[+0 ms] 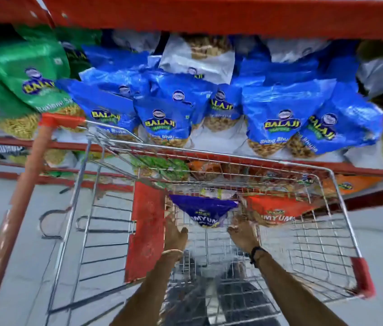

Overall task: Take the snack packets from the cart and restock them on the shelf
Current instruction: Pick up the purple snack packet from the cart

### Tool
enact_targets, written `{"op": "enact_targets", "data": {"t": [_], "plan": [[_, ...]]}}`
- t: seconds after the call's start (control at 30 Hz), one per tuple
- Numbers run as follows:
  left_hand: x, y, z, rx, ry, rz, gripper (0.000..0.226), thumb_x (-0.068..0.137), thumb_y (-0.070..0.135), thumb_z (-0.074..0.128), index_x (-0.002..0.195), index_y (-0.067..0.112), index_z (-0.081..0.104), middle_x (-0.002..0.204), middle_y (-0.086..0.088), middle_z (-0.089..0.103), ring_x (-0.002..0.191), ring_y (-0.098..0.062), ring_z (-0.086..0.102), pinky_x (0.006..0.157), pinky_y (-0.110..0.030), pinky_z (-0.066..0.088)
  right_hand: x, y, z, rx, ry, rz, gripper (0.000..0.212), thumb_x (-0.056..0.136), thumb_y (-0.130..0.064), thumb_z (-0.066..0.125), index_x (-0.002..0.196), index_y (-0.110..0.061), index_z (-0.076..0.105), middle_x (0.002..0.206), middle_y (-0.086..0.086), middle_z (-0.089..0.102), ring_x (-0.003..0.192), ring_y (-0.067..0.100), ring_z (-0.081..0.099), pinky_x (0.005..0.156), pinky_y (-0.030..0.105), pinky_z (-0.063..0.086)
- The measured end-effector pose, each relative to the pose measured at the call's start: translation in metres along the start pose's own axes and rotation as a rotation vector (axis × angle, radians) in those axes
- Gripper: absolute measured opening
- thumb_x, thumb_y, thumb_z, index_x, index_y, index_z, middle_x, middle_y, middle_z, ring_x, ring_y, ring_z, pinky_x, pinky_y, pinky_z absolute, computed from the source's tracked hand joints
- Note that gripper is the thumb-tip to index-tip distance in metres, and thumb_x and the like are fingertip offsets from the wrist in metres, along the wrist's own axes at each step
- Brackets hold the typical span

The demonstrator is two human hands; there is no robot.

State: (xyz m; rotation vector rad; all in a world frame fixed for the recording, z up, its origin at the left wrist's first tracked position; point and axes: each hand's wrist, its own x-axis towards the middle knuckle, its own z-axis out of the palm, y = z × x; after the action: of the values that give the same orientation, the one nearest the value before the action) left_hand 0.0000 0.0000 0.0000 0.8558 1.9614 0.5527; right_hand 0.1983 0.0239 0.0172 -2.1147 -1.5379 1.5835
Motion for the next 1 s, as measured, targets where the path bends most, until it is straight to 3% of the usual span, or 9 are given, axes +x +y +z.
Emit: {"op": "enact_targets", "data": {"t": [0.1, 0.17, 0.27, 0.33, 0.43, 0.57, 0.7, 0.87, 1.0], "plan": [[0.031, -0.009, 0.016, -0.265, -0.004, -0.019, 0.062, 0.078, -0.024, 0.041, 0.135, -0.010, 0.021, 0.144, -0.028, 0.031, 0.134, -0.044, 0.031, 0.112, -0.055, 0.029, 0.026, 0.008, 0.017, 0.117, 0.102, 0.008, 0.037, 0.091, -0.008, 0.045, 0.128, -0.007, 0.044, 0.122, 0.004, 0.050, 0.114, 0.027, 0.049, 0.098, 0.038, 0.038], [0.053, -0.011, 0.024, -0.360, 0.004, -0.022, 0.063, 0.076, -0.030, 0.035, 0.135, -0.011, 0.023, 0.133, -0.017, 0.038, 0.127, -0.032, 0.040, 0.101, -0.038, 0.037, 0.037, 0.012, 0.025, 0.127, 0.168, -0.021, 0.045, 0.091, -0.005, 0.046, 0.135, -0.006, 0.037, 0.135, 0.012, 0.047, 0.122, 0.032, 0.046, 0.098, 0.037, 0.039], [0.078, -0.021, 0.036, -0.318, -0.040, -0.068, 0.040, 0.082, -0.025, 0.031, 0.114, -0.008, 0.047, 0.092, -0.003, 0.063, 0.073, 0.011, 0.056, 0.073, -0.024, 0.040, 0.053, 0.022, 0.033, 0.168, 0.239, -0.054, 0.033, 0.087, -0.002, 0.051, 0.120, -0.005, 0.053, 0.124, 0.016, 0.059, 0.111, 0.034, 0.055, 0.087, 0.036, 0.045], [0.092, -0.027, 0.044, -0.320, -0.001, -0.038, 0.032, 0.085, -0.022, 0.026, 0.091, -0.006, 0.054, 0.055, 0.013, 0.067, 0.048, 0.006, 0.055, 0.058, -0.021, 0.046, 0.061, 0.026, 0.037, 0.194, 0.291, -0.093, 0.029, 0.086, -0.003, 0.053, 0.115, -0.005, 0.057, 0.118, 0.015, 0.062, 0.107, 0.032, 0.056, 0.086, 0.041, 0.048], [0.096, -0.027, 0.046, -0.380, 0.040, -0.026, 0.036, 0.091, -0.010, 0.022, 0.074, 0.005, 0.050, 0.044, 0.008, 0.065, 0.045, 0.000, 0.058, 0.049, -0.016, 0.050, 0.068, 0.028, 0.040, 0.130, 0.329, -0.143, 0.025, 0.086, -0.003, 0.052, 0.109, -0.007, 0.061, 0.111, 0.016, 0.064, 0.096, 0.027, 0.059, 0.080, 0.039, 0.051], [0.089, -0.026, 0.046, -0.380, 0.009, -0.072, 0.031, 0.084, -0.022, 0.033, 0.068, -0.014, 0.058, 0.048, 0.009, 0.055, 0.047, 0.003, 0.049, 0.054, -0.010, 0.042, 0.070, 0.023, 0.035, 0.079, 0.420, -0.142, 0.024, 0.080, 0.008, 0.050, 0.091, -0.001, 0.068, 0.091, 0.018, 0.071, 0.077, 0.021, 0.059, 0.070, 0.024, 0.041], [0.081, -0.019, 0.034, -0.374, 0.057, 0.033, 0.065, 0.082, -0.026, 0.029, 0.050, 0.014, 0.069, 0.044, 0.012, 0.063, 0.049, 0.005, 0.055, 0.052, -0.009, 0.046, 0.056, 0.009, 0.024, 0.092, 0.467, -0.218, 0.025, 0.081, 0.008, 0.051, 0.095, -0.004, 0.069, 0.097, 0.013, 0.071, 0.084, 0.013, 0.056, 0.076, 0.019, 0.041], [0.050, 0.010, -0.008, -0.178, 0.040, 0.060, 0.013, 0.080, -0.010, 0.055, 0.086, -0.007, 0.067, 0.072, -0.001, 0.060, 0.076, -0.012, 0.056, 0.070, -0.025, 0.047, 0.015, -0.019, 0.006, 0.177, 0.513, -0.336, 0.025, 0.083, 0.003, 0.054, 0.101, -0.008, 0.068, 0.104, 0.007, 0.071, 0.092, 0.015, 0.060, 0.086, 0.029, 0.047], [0.009, 0.061, -0.051, -0.280, 0.055, 0.127, 0.036, 0.081, -0.011, 0.052, 0.072, 0.022, 0.063, 0.046, 0.024, 0.063, 0.054, 0.008, 0.060, 0.059, -0.010, 0.049, -0.030, -0.044, -0.012, 0.191, 0.556, -0.472, 0.028, 0.081, 0.004, 0.056, 0.102, -0.010, 0.068, 0.101, -0.005, 0.066, 0.089, -0.001, 0.056, 0.081, 0.008, 0.042]]}}
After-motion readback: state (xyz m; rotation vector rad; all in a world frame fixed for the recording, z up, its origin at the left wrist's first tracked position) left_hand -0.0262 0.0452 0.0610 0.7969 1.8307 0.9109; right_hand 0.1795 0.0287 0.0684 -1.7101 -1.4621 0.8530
